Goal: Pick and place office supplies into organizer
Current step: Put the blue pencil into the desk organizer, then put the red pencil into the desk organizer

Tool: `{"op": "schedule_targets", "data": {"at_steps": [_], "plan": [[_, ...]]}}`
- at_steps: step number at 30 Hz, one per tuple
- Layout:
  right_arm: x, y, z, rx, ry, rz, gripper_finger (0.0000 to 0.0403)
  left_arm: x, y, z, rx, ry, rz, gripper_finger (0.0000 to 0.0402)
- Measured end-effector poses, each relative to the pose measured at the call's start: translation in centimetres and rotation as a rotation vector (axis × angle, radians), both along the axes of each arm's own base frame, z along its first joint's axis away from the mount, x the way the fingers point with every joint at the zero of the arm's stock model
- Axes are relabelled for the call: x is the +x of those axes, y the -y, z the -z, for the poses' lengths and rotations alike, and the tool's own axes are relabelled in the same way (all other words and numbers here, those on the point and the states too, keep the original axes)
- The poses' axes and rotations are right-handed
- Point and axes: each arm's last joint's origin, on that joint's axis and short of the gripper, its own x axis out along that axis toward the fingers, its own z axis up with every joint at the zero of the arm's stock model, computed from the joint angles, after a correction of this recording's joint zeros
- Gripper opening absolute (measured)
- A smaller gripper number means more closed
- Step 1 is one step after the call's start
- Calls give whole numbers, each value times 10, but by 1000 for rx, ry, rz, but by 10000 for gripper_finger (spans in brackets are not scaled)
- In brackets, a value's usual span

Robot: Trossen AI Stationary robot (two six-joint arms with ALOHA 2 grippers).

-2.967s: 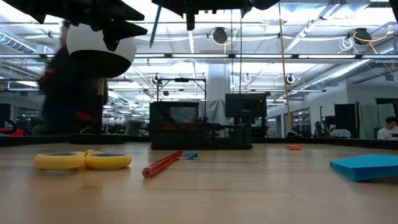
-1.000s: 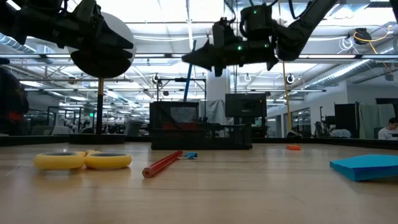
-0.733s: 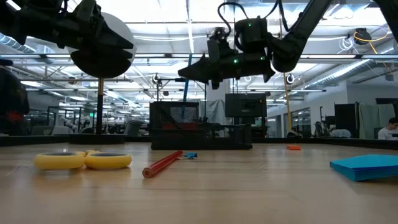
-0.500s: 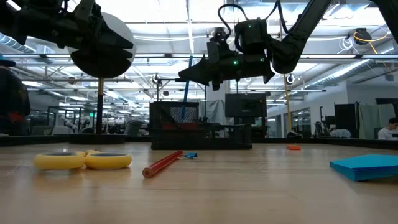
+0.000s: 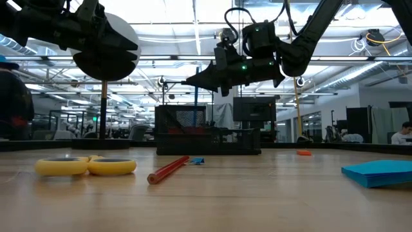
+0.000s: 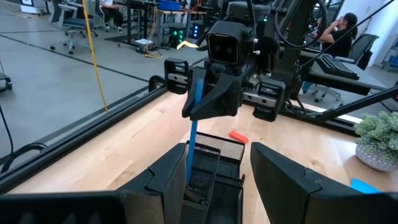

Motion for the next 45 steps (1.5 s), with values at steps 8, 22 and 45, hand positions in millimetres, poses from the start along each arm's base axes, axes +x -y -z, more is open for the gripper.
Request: {"op": "schedule_targets", "data": {"at_steps": [8, 22, 45], "plan": [[0, 0, 0, 6, 0, -1, 71, 0, 0, 0, -7, 2, -1, 175], [-7, -5, -32, -53, 90, -39, 140, 0, 0, 0, -16, 3, -1, 175], [-26, -46, -74, -180, -223, -313, 131, 0, 0, 2, -17, -19, -3, 175]]}}
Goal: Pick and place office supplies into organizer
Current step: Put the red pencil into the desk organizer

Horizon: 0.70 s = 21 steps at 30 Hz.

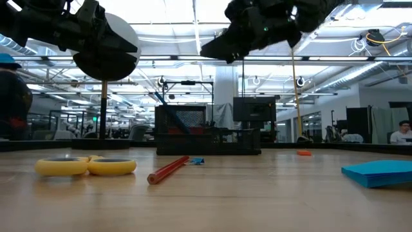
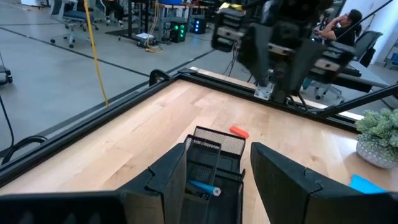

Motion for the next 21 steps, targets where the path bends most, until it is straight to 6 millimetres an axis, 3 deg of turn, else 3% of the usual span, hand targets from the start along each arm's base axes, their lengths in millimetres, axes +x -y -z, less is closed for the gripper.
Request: {"op": "schedule_targets", "data": {"at_steps": [8, 14, 21], "plan": [[8, -24, -23, -78, -86, -112, 130, 0, 0, 0, 7, -3, 1, 175], [7, -42, -22, -202, -197, -138, 130, 0, 0, 0, 10, -3, 0, 175], [8, -55, -32, -209, -226, -175, 130, 0, -1, 0, 19, -5, -16, 175]]}}
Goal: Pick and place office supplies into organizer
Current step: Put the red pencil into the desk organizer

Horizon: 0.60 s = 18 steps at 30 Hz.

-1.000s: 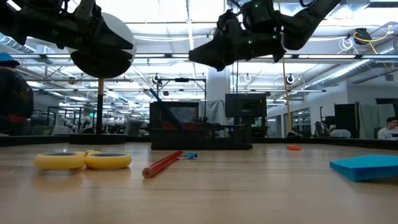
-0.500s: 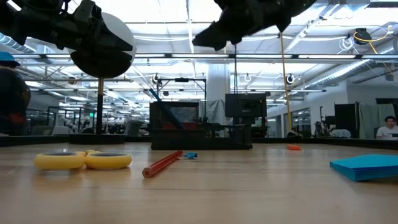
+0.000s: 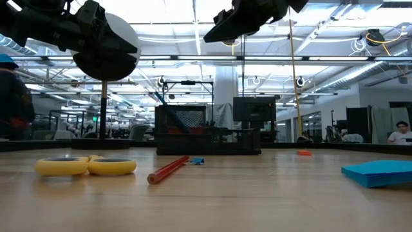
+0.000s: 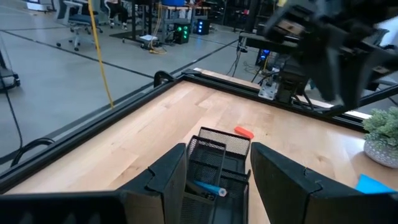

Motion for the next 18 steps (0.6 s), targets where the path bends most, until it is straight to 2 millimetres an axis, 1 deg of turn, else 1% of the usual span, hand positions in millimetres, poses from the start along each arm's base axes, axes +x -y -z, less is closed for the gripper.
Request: {"op": "schedule_targets", "data": {"at_steps": [5, 8, 10, 14, 18], "plan": [[0, -7, -5, -4, -15, -25, 130, 0, 0, 0, 1, 0, -9, 175], [5, -13, -3, -15, -48, -51, 130, 0, 0, 0, 1, 0, -9, 175], [13, -18, 4, -21, -101, -72, 130, 0, 0, 0, 1, 0, -9, 175], [35, -27, 22, -50, -234, -130, 130, 0, 0, 0, 1, 2, -9, 175], [53, -42, 37, -107, -331, -237, 130, 0, 0, 0, 1, 1, -9, 175]]}}
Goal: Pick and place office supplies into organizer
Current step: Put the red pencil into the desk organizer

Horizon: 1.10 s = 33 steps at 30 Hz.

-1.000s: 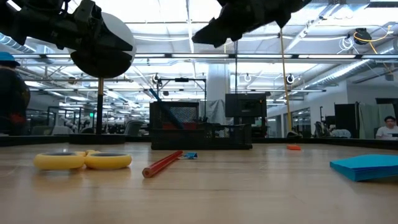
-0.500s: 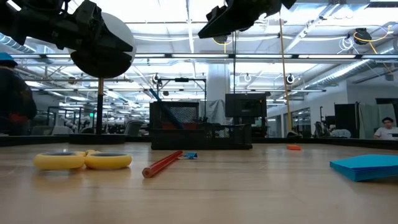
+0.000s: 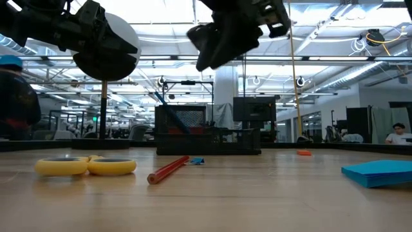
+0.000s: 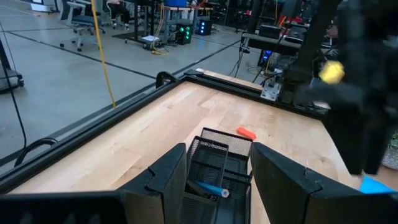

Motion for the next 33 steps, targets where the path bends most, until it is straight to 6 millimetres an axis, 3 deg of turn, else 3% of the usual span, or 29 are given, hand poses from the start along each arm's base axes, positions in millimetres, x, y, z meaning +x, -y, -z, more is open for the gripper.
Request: {"op": "schedule_targets", "data": {"at_steps": [10, 17, 24, 33], "plan": [[30, -40, 34, -133, -176, -200, 130, 0, 0, 0, 0, -1, 0, 175], [46, -50, 46, -174, -186, -277, 130, 0, 0, 0, 0, -1, 0, 175], [54, -56, 51, -327, -163, -320, 130, 0, 0, 0, 0, 0, 0, 175], [66, -76, 80, -369, -203, -420, 130, 0, 0, 0, 0, -1, 0, 175]]}}
